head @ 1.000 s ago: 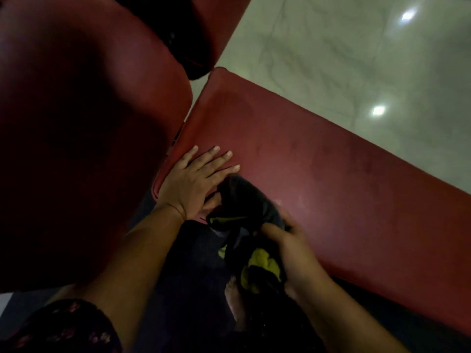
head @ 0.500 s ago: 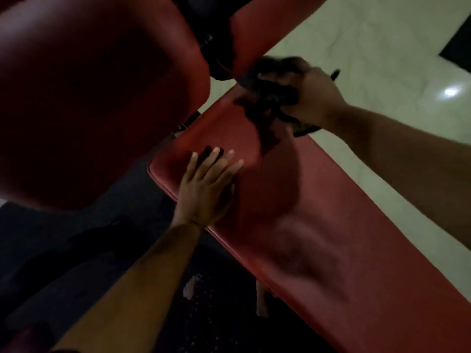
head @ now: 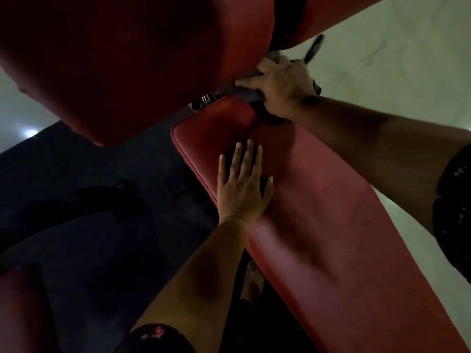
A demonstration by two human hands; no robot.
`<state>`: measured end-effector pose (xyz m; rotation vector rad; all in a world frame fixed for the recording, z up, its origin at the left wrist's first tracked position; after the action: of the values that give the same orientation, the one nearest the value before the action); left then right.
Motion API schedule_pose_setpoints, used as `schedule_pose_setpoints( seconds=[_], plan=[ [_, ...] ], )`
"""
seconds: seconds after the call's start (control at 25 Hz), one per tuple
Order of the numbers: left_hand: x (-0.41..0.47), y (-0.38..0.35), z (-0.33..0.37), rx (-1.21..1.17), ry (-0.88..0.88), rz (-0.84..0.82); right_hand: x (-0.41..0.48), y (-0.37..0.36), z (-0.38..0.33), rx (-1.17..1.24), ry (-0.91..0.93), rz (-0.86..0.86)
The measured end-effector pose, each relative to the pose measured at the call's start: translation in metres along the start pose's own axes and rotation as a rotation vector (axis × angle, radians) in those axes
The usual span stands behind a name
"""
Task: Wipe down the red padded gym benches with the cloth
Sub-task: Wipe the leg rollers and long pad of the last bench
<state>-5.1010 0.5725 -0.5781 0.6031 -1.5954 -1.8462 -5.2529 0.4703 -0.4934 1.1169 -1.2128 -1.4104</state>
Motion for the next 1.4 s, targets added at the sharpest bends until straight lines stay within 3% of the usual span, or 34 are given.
schedule_pose_setpoints(
  seconds=[0.08, 0.24, 0.4, 0.44, 0.64, 0.84, 0.92, 1.12, 1.24, 1.4],
  plan=[
    [-0.003, 0.001, -0.004, -0.010, -0.064, -0.021, -0.001, -0.003, -0.011, 0.009, 0.132, 0.013],
    [-0.026, -0.001, -0.006, 0.079, -0.264, 0.007, 0.005, 0.000, -0.018, -0.010, -0.034, -0.002],
    [-0.029, 0.000, -0.005, 0.088, -0.232, 0.038, -0.006, 0.021, -0.117, 0.050, 0.461, 0.013],
    [-0.028, 0.000, -0.005, 0.094, -0.232, 0.036, -0.005, 0.020, -0.125, 0.028, 0.503, -0.007],
    [-0.028, 0.001, -0.006, 0.108, -0.232, 0.034, 0.017, 0.008, -0.073, 0.007, 0.181, -0.006],
    [-0.018, 0.018, -0.009, -0.005, -0.222, 0.166, -0.013, 0.008, -0.099, -0.090, 0.484, -0.052],
    [-0.005, 0.029, -0.016, -0.013, -0.234, 0.236, -0.006, 0.006, -0.057, -0.074, 0.373, -0.038],
    [0.034, 0.032, -0.033, 0.064, -0.164, 0.198, -0.006, -0.010, 0.044, -0.222, -0.207, -0.044],
    [0.037, 0.022, -0.034, 0.120, -0.142, 0.123, -0.015, -0.020, 0.059, -0.225, -0.221, -0.057],
    [0.037, 0.023, -0.036, 0.144, -0.127, 0.105, -0.025, -0.033, 0.098, -0.094, -0.485, -0.117]
  ],
)
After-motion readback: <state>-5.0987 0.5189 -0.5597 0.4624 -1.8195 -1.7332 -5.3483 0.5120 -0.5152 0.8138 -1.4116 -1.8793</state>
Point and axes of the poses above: each hand's wrist, its own x-axis towards the middle knuckle, its own y-axis out of the back of the hand, z = x × y, the point moved 8 cm from there along x, towards the middle knuckle, and after that the axes turned 1 degree about -y, right-handed, at the moved point
